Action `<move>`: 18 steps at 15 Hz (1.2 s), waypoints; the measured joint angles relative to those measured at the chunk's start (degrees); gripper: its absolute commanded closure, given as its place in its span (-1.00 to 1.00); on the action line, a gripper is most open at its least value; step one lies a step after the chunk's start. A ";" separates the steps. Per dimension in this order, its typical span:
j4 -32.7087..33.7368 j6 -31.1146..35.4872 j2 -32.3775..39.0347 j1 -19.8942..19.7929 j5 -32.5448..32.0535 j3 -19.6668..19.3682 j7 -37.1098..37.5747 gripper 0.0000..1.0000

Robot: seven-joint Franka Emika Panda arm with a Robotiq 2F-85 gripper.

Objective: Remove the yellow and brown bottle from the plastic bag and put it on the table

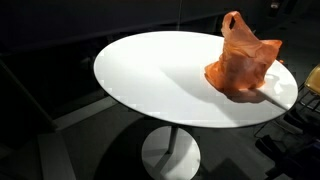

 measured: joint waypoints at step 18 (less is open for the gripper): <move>-0.04 13.44 9.71 3.44 0.16 2.84 0.13 -1.00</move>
